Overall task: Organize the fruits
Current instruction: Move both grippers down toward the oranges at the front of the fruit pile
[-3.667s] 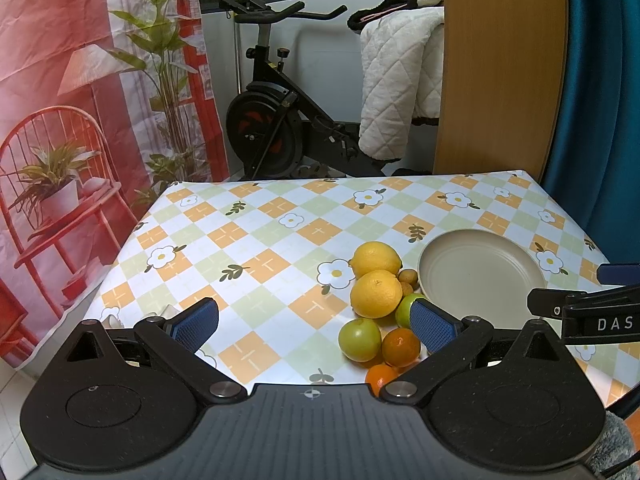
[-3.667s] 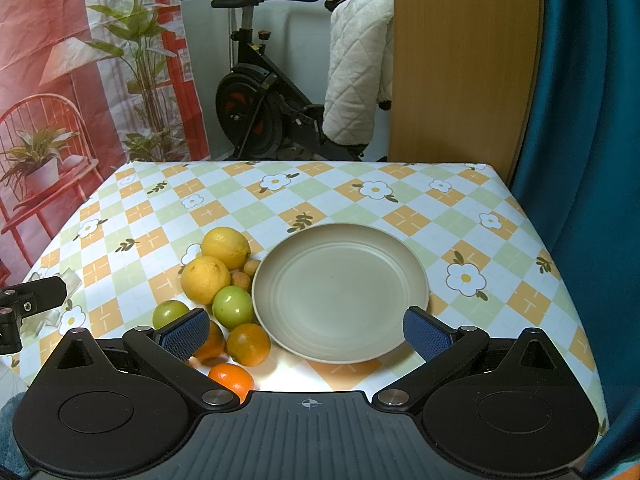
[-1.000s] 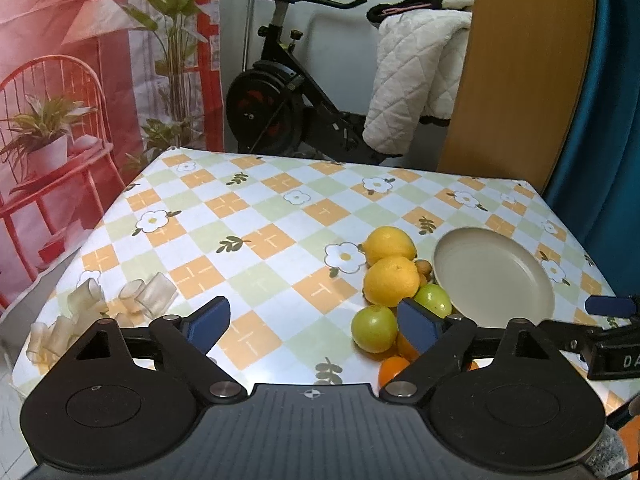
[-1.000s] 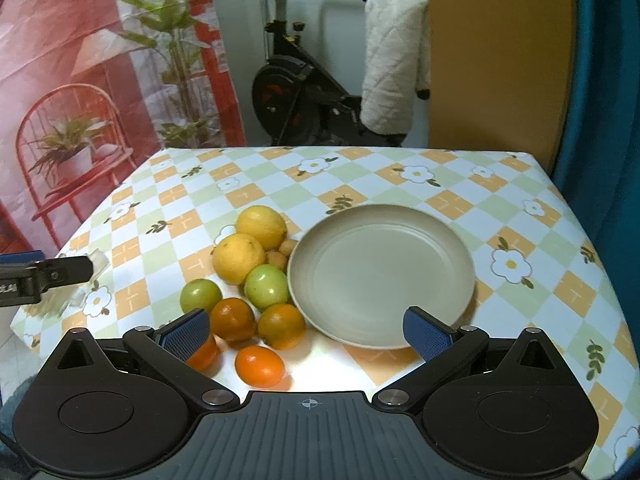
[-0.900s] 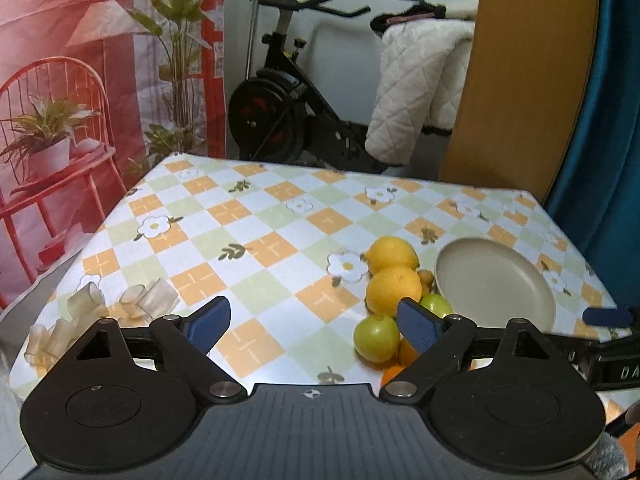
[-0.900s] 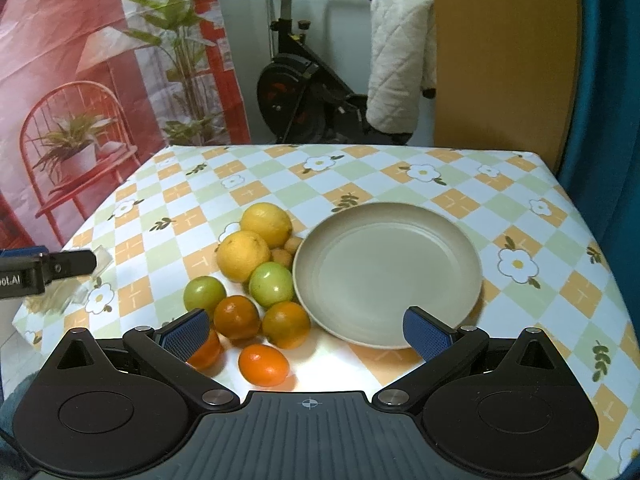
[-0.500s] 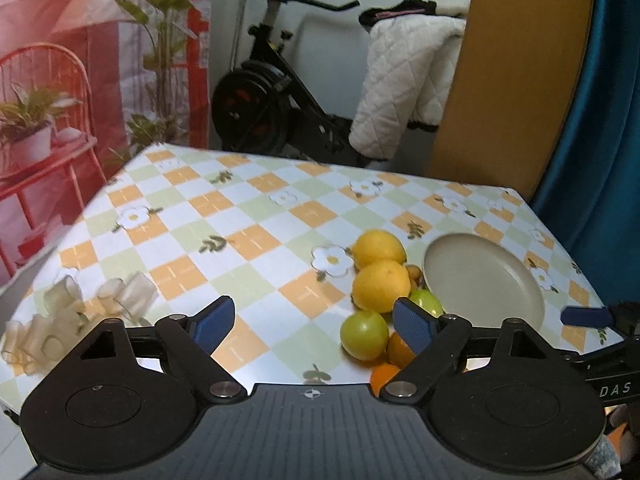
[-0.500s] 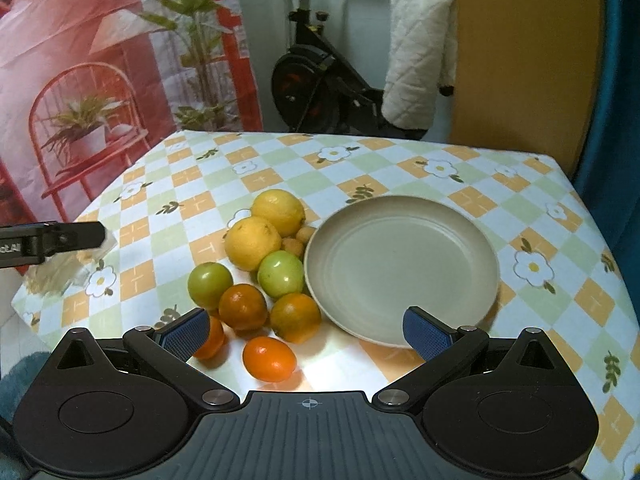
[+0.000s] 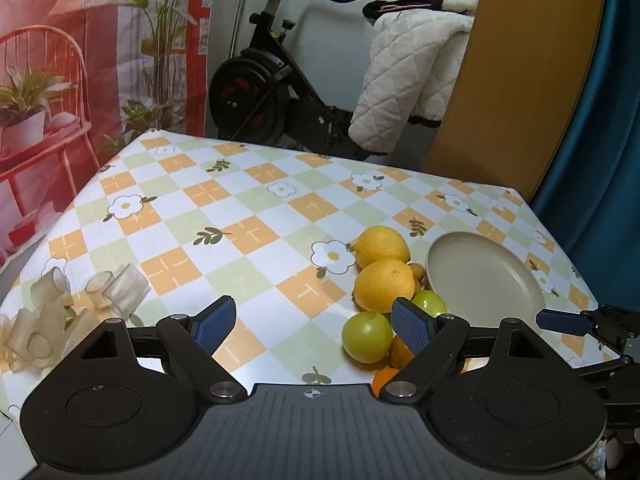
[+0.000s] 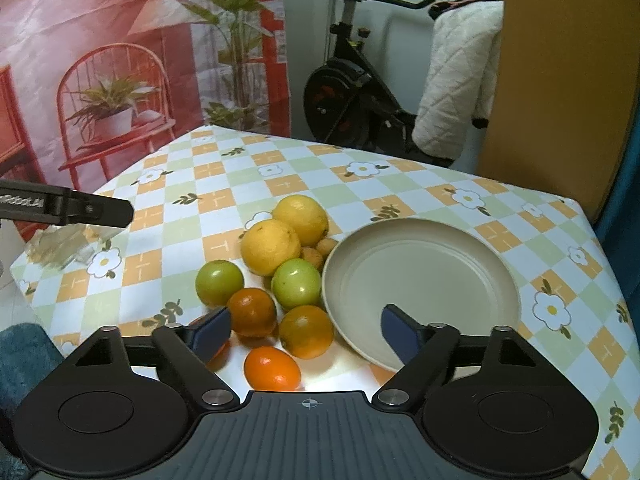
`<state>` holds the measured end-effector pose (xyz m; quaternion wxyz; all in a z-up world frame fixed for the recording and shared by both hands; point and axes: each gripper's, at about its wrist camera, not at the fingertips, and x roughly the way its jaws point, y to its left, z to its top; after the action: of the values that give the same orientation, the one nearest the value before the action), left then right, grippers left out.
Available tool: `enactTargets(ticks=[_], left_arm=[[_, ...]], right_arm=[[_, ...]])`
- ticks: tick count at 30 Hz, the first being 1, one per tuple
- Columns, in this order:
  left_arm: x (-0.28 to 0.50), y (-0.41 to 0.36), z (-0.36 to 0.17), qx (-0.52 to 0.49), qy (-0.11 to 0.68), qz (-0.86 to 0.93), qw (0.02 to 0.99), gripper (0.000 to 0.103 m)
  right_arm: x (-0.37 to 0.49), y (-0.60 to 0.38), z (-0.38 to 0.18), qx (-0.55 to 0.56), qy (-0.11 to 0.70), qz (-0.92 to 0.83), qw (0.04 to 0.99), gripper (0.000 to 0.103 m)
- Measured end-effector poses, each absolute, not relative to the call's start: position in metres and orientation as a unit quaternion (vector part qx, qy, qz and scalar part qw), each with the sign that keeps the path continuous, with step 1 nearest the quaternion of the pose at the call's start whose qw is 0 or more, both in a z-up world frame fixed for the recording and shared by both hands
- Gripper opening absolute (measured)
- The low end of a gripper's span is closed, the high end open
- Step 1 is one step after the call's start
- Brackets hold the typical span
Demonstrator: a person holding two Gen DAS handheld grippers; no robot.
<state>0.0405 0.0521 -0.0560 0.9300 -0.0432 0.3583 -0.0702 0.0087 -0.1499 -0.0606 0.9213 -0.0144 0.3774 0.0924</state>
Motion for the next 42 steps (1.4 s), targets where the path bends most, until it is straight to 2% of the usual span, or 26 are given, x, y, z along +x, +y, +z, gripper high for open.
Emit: enactTargets(ticks=[4, 11, 19, 32, 40, 42], left_arm=[[0.044, 0.059, -0.055, -0.046, 0.353, -0.074, 0.931, 0.086], [0.054, 0.062, -0.061, -0.035, 0.364, -0.107, 0.925, 0.084], [0.044, 0.063, -0.053, 0.014, 0.371, -0.104, 0.923, 0.084], [0.027, 0.036, -0.058, -0.038, 0.354, -0.074, 0.931, 0.084], [0.035, 0.007, -0.061, 0.014, 0.356, -0.097, 0.929, 0.084], [0.038, 0.005, -0.064, 0.017, 0.362, -0.102, 0.926, 0.08]], right_arm=[[0.011, -0.145, -0.06, -0.021, 0.37, 0.093, 0.924, 0.071], [0.033, -0.131, -0.063, -0.019, 0.378, 0.088, 0.921, 0.074], [0.037, -0.124, -0.059, 0.012, 0.366, 0.076, 0.928, 0.074], [-0.002, -0.16, -0.066, 0.009, 0.357, 0.107, 0.928, 0.068], [-0.001, -0.177, -0.08, 0.022, 0.361, 0.139, 0.922, 0.054], [0.001, -0.177, -0.082, 0.022, 0.365, 0.144, 0.92, 0.051]])
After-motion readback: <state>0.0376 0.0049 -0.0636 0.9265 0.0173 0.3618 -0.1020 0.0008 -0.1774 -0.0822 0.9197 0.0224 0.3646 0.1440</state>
